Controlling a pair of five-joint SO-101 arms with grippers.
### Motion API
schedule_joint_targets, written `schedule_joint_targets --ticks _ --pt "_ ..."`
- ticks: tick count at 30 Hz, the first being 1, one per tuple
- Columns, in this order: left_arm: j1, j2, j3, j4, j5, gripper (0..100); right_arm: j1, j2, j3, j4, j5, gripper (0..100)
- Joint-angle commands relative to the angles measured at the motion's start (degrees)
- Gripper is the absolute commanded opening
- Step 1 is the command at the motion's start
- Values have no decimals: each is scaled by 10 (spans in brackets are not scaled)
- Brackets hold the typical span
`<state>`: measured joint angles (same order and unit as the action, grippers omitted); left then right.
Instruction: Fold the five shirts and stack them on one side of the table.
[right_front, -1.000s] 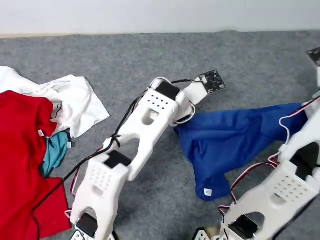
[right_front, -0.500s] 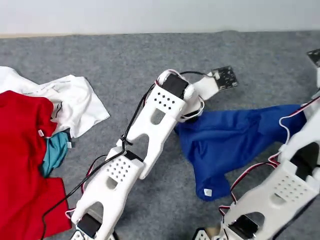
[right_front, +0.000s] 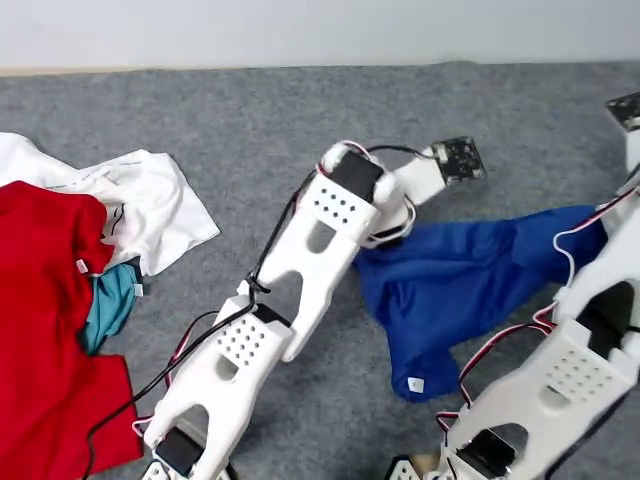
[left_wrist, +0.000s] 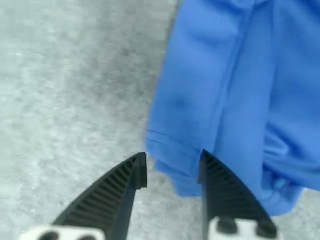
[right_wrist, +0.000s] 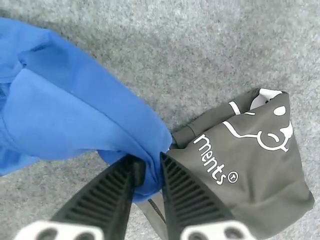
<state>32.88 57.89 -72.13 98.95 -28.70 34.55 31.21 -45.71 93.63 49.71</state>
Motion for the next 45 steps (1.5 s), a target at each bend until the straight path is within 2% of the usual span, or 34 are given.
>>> schedule_joint_targets --ticks 1,12,24,34,38,42,45 --pt "2 -4 0 15 -4 182 -7 -7 -4 4 -6 11" --pt "2 59 0 13 -12 182 -8 -6 -4 4 -25 11" --pt "-3 72 0 -62 -12 175 -9 -6 -4 4 -25 11" --pt "-4 69 -2 -62 -12 2 -14 -6 -4 4 -25 11" --pt "-11 69 -58 -44 -11 2 -19 -13 -7 4 -25 11" --pt "-19 69 -182 0 -6 2 -22 -35 -8 4 -25 11" --pt "-30 64 -247 7 36 2 -22 -75 -8 4 -26 11"
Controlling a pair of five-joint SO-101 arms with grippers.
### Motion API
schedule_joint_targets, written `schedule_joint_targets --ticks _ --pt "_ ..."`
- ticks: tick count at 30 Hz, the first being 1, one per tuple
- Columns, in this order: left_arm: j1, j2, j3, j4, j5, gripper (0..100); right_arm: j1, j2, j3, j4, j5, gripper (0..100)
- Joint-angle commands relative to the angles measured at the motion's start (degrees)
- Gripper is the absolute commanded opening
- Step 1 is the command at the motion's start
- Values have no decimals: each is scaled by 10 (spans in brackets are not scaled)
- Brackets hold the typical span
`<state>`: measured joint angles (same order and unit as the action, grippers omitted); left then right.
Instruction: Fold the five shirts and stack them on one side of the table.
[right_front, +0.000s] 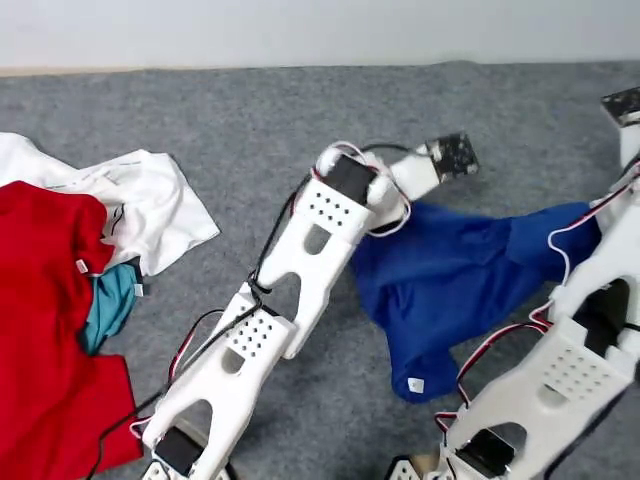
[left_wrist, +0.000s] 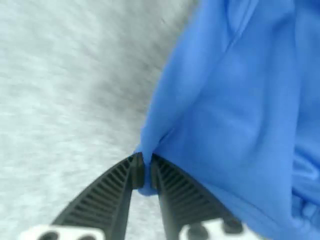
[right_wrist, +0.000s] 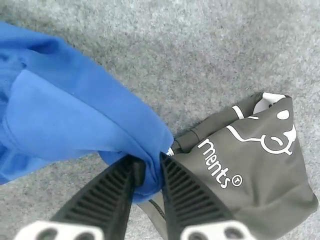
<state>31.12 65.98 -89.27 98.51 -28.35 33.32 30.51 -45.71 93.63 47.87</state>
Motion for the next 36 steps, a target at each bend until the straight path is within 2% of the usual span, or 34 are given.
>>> schedule_joint_targets --ticks 1,8,19,27,36 --pt "-16 -32 -67 6 45 2 -14 -84 -8 4 -8 11" --pt "-40 -149 -69 -5 113 2 -49 -201 -8 4 -8 11" --pt "-49 -347 -68 -15 113 2 -99 -371 -7 5 -7 11" --pt "-109 -443 -68 -42 112 2 -97 -466 -7 1 -6 11" --pt "-110 -540 -68 13 18 2 -98 -535 -7 -2 -5 11"
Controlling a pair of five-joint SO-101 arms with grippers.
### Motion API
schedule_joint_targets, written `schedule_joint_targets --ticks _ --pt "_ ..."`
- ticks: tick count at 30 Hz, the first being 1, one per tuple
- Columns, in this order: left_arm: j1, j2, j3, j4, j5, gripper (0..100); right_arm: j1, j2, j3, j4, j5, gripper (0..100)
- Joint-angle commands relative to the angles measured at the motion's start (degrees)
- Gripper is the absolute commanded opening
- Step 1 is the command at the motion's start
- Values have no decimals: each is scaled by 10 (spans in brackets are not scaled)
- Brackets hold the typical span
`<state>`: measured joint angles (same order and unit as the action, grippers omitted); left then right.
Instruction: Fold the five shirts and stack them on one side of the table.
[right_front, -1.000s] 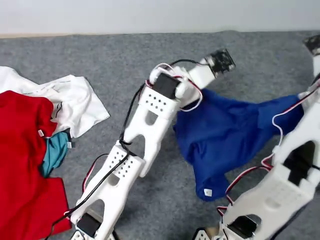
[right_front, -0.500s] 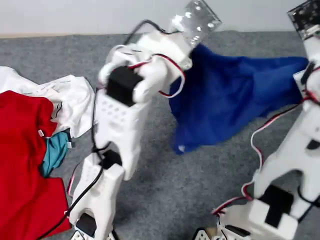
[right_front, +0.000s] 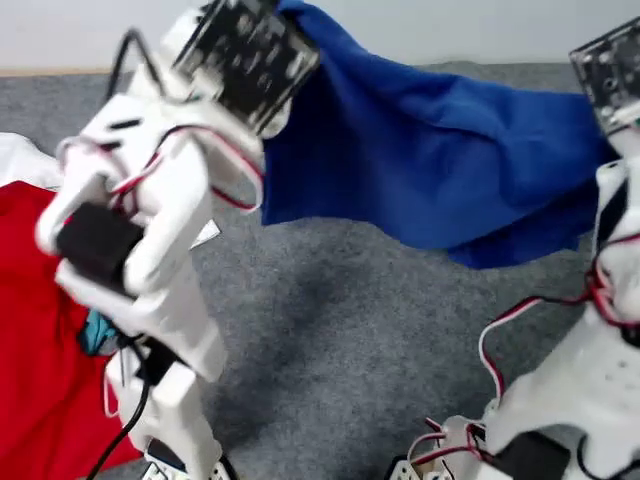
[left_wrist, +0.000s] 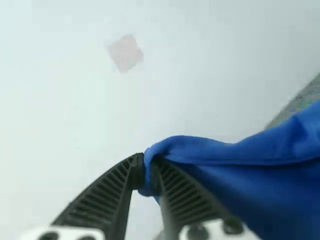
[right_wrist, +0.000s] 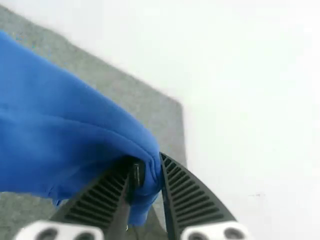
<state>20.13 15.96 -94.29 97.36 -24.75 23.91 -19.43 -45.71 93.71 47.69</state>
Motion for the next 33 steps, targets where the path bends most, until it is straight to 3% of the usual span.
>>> schedule_joint_targets --ticks 1,22,33 --pt "-1 -47 -18 32 -18 2 -5 -44 -7 -3 -4 11" --pt "-5 -221 -18 32 -20 2 -2 -294 -7 3 27 11" --pt "-5 -273 -18 32 -63 2 -2 -328 -5 -3 103 11"
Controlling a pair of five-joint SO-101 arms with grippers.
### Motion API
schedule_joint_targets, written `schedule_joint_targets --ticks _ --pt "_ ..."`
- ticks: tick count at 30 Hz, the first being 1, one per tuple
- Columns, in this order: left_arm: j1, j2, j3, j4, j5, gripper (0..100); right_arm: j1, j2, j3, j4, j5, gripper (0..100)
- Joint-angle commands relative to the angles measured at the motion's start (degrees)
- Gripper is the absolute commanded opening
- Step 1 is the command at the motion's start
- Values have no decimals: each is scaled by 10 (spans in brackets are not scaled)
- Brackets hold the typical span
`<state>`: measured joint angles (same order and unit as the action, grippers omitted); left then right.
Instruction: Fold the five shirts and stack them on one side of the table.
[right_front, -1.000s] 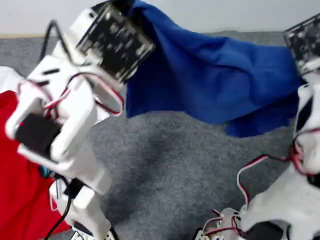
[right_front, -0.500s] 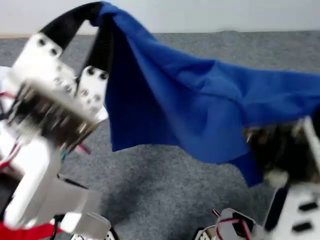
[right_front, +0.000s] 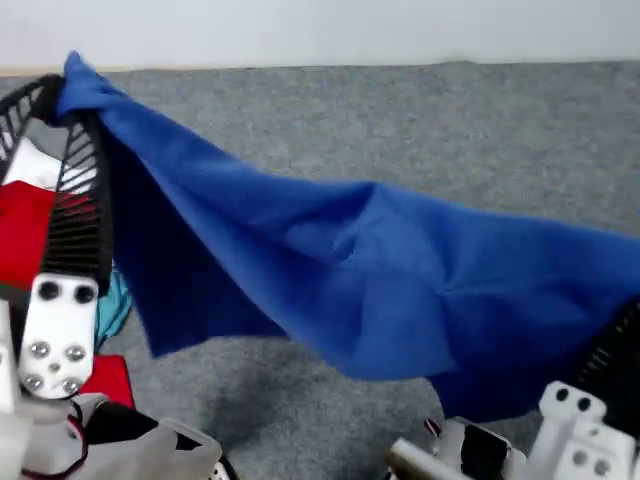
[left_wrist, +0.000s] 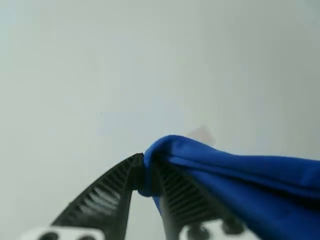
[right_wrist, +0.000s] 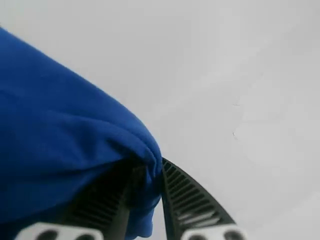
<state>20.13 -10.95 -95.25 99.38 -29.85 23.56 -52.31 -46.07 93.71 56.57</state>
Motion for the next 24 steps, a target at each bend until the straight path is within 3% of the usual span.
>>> schedule_joint_targets --ticks 1,9,16,24 --pt "-5 -4 -8 11 -12 2 1 0 -2 -3 17 11" --pt "-25 -8 15 11 -12 2 1 5 9 3 18 11" --pt "-129 -9 130 11 -11 2 -1 14 102 3 18 11" --pt "-155 -9 335 11 -11 2 -15 16 261 -4 17 11"
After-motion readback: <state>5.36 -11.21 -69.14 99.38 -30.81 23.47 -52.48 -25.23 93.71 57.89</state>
